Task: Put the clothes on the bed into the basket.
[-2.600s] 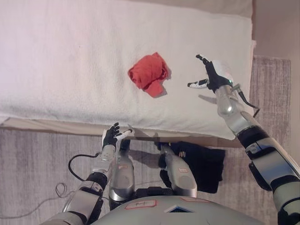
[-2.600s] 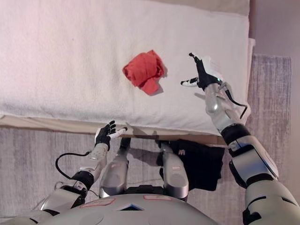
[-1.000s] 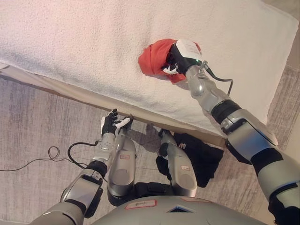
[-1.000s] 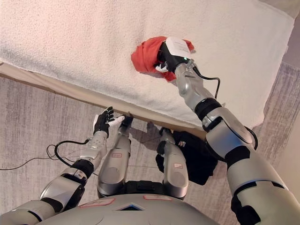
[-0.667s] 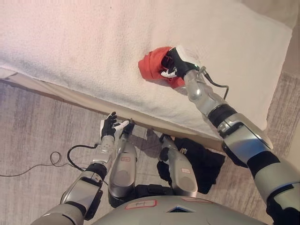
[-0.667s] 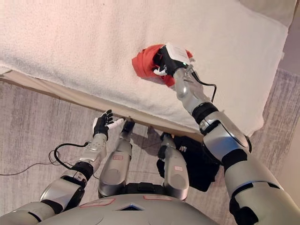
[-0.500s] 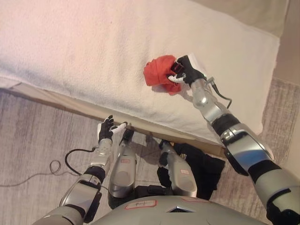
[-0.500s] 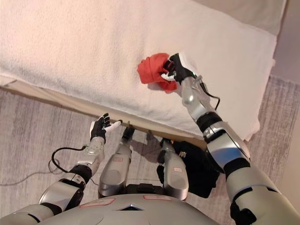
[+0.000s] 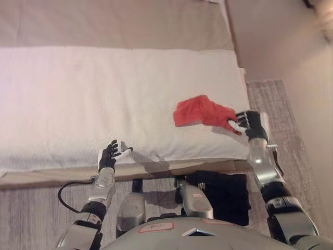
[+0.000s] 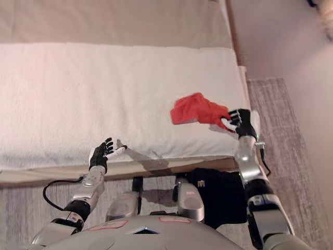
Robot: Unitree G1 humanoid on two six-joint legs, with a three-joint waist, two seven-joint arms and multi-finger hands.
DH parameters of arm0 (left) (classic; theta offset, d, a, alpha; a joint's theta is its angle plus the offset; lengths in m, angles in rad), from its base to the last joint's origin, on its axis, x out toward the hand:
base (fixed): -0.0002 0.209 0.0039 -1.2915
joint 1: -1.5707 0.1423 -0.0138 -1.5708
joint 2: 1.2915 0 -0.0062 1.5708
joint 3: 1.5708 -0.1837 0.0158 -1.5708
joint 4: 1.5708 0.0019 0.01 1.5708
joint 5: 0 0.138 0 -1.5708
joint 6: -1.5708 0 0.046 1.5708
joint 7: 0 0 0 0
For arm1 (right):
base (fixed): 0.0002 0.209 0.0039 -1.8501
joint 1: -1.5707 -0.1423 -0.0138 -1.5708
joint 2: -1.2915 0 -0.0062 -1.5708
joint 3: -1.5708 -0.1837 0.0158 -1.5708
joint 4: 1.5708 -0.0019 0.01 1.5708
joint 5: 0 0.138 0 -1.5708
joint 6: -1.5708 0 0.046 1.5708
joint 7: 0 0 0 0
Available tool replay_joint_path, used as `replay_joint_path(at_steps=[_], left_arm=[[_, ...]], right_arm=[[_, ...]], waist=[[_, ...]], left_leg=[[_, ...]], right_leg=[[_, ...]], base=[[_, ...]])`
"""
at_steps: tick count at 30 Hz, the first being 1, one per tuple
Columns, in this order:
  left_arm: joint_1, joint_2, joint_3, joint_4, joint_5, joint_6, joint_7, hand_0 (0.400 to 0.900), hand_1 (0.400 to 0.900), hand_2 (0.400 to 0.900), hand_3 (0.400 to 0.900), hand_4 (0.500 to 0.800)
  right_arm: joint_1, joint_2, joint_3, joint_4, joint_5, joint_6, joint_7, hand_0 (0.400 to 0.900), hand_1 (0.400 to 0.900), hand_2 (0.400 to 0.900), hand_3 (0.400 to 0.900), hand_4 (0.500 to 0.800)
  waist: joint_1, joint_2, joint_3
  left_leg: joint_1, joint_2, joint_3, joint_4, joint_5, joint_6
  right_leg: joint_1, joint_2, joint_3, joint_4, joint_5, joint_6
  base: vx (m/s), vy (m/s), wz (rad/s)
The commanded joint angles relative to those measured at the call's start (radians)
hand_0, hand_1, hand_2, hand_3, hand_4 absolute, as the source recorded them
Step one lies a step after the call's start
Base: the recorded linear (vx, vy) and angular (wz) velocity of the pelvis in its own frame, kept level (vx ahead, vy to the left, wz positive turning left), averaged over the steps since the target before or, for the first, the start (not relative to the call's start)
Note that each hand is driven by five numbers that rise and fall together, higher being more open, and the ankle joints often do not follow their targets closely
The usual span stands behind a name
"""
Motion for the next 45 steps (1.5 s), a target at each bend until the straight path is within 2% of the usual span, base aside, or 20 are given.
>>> replay_joint_path(at_steps=[1,10,13,18,21,25,29,36,42,43,45], left_arm=[[-0.050,0.015,0.035,-0.047,0.053,-0.051,-0.020,0.900,0.900,0.900,0.900,0.800],[-0.042,0.004,0.038,-0.095,0.045,-0.049,-0.049,0.900,0.900,0.900,0.900,0.800],[-0.039,0.004,0.049,-0.101,0.039,-0.049,-0.051,0.900,0.900,0.900,0.900,0.800],[-0.040,-0.003,0.043,-0.106,0.029,-0.049,-0.061,0.900,0.900,0.900,0.900,0.800],[-0.044,-0.001,0.035,-0.106,0.026,-0.046,-0.072,0.900,0.900,0.900,0.900,0.800],[-0.059,-0.001,0.015,-0.092,0.027,-0.045,-0.083,0.900,0.900,0.900,0.900,0.800],[-0.056,0.005,0.010,-0.090,0.020,-0.040,-0.098,0.900,0.900,0.900,0.900,0.800],[-0.050,-0.004,0.014,-0.069,0.016,-0.034,-0.094,0.900,0.900,0.900,0.900,0.800],[-0.054,-0.008,0.008,-0.066,0.015,-0.029,-0.098,0.900,0.900,0.900,0.900,0.800],[-0.053,-0.009,0.009,-0.063,0.014,-0.027,-0.098,0.900,0.900,0.900,0.900,0.800],[-0.051,-0.011,0.010,-0.063,0.011,-0.026,-0.099,0.900,0.900,0.900,0.900,0.800]], right_arm=[[-0.010,-0.096,-0.075,-0.062,0.031,-0.076,-0.039,0.400,0.400,0.400,0.400,0.500],[0.093,-0.094,-0.190,0.062,0.093,-0.075,-0.046,0.400,0.400,0.400,0.400,0.500],[0.128,-0.096,-0.215,0.035,0.092,-0.069,-0.037,0.400,0.400,0.400,0.400,0.500],[0.150,-0.088,-0.222,0.161,0.130,-0.064,-0.019,0.400,0.400,0.400,0.400,0.500],[0.146,-0.084,-0.224,0.252,0.164,-0.059,-0.013,0.400,0.400,0.400,0.400,0.500],[0.126,-0.086,-0.220,0.468,0.231,-0.053,0.013,0.400,0.400,0.400,0.400,0.500],[0.118,-0.097,-0.218,0.574,0.268,-0.039,0.045,0.400,0.400,0.400,0.400,0.500],[0.106,-0.108,-0.211,0.573,0.272,-0.031,0.048,0.400,0.400,0.400,0.400,0.500],[0.095,-0.107,-0.205,0.592,0.280,-0.027,0.053,0.400,0.400,0.400,0.400,0.500],[0.092,-0.107,-0.203,0.600,0.283,-0.025,0.054,0.900,0.900,0.900,0.900,0.800],[0.087,-0.107,-0.197,0.614,0.281,-0.021,0.056,0.900,0.900,0.900,0.900,0.800]], waist=[[-0.034,0.070,-0.050],[-0.096,0.099,-0.081],[-0.113,0.107,-0.087],[-0.125,0.118,-0.091],[-0.129,0.125,-0.094],[-0.128,0.134,-0.099],[-0.126,0.136,-0.103],[-0.118,0.143,-0.110],[-0.111,0.142,-0.116],[-0.109,0.142,-0.117],[-0.106,0.140,-0.118]], left_leg=[[0.067,0.012,0.077,-0.106,-0.005,0.026],[0.124,0.014,0.154,-0.094,-0.043,0.032],[0.135,0.014,0.180,-0.071,-0.063,0.035],[0.149,0.015,0.204,-0.053,-0.077,0.036],[0.160,0.018,0.211,-0.063,-0.075,0.033],[0.168,0.019,0.213,-0.065,-0.079,0.031],[0.173,0.024,0.211,-0.057,-0.085,0.030],[0.179,0.030,0.210,-0.058,-0.082,0.026],[0.185,0.036,0.202,-0.072,-0.073,0.018],[0.187,0.038,0.201,-0.073,-0.073,0.017],[0.189,0.040,0.199,-0.074,-0.072,0.015]], right_leg=[[0.073,-0.007,0.027,0.032,-0.054,0.078],[0.084,0.006,0.111,0.032,-0.053,0.087],[0.086,0.011,0.142,0.039,-0.055,0.089],[0.095,0.020,0.170,0.042,-0.062,0.092],[0.100,0.022,0.170,0.037,-0.068,0.093],[0.111,0.023,0.164,0.031,-0.083,0.089],[0.123,0.025,0.164,0.027,-0.085,0.087],[0.134,0.029,0.163,0.016,-0.095,0.081],[0.154,0.028,0.140,0.000,-0.103,0.074],[0.157,0.028,0.138,-0.002,-0.104,0.073],[0.164,0.030,0.134,-0.005,-0.106,0.070]], base=[[0.04,0.006,-0.42],[0.05,0.002,-0.32],[0.05,0.002,-0.36],[0.03,-0.004,-0.19],[0.01,-0.008,-0.05],[0.01,-0.005,0.00],[0.04,-0.033,0.00],[0.02,-0.013,-0.01],[0.01,-0.033,0.10],[0.01,-0.034,0.06],[0.01,-0.035,0.06]])
